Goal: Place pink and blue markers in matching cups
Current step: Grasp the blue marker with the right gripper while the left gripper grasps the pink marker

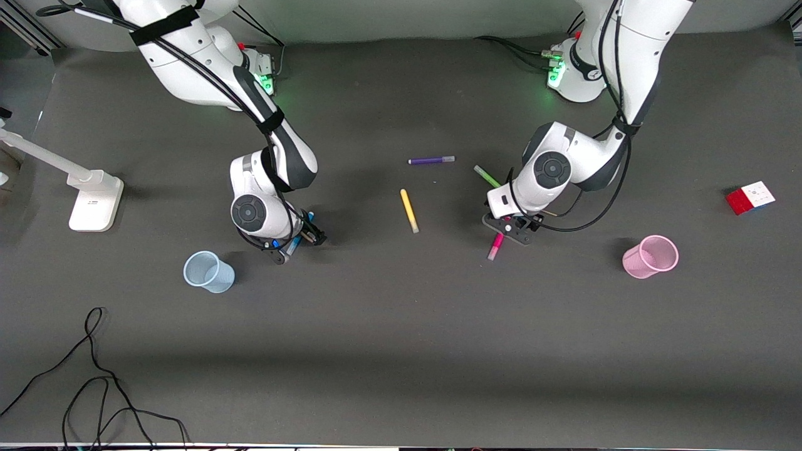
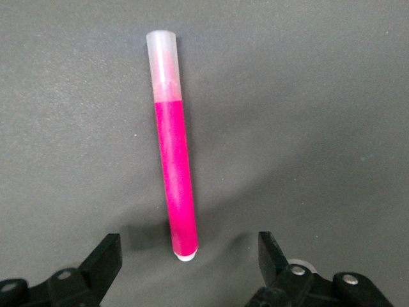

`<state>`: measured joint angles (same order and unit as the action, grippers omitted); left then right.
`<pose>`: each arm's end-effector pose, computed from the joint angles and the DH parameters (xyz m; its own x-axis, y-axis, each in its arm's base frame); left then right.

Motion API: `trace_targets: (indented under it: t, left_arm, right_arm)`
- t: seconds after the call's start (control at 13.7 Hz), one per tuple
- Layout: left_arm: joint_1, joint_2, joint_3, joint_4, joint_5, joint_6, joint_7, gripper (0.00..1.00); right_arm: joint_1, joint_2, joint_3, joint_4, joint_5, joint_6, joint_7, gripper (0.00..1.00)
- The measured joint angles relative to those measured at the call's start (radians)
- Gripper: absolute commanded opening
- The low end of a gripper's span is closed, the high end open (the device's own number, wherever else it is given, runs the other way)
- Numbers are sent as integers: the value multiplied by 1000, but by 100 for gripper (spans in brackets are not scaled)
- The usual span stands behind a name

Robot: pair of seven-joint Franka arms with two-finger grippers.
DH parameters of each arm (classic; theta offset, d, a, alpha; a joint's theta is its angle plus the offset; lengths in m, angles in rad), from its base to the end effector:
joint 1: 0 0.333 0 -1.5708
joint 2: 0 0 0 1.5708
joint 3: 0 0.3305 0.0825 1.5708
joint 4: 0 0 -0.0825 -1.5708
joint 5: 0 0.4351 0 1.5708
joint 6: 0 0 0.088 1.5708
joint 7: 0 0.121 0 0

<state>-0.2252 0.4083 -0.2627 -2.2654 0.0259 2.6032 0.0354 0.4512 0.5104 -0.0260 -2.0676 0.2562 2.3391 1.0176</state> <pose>0.4893 -0.2703 0.1337 0.8613 -0.5054 -0.0522 -0.4997 -0.8612 0.0931 0.5380 0.2500 0.1194 0.6711 -0.7034 -0.2342 -0.6913 -0.7079 0.1449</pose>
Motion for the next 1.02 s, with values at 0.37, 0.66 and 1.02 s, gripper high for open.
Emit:
trace_targets:
  t: [0.37, 0.66, 1.02]
  left_arm:
    - [0, 3, 0, 0, 0, 0, -16, 29]
    - [0, 4, 1, 2, 0, 0, -27, 12]
    - [3, -1, 4, 64, 0, -18, -79, 12]
  right_arm:
    - [0, -1, 0, -1, 0, 0, -8, 61]
    - [0, -2, -2, -3, 0, 0, -14, 6]
    - [-4, -22, -46, 5, 1, -61, -18, 0]
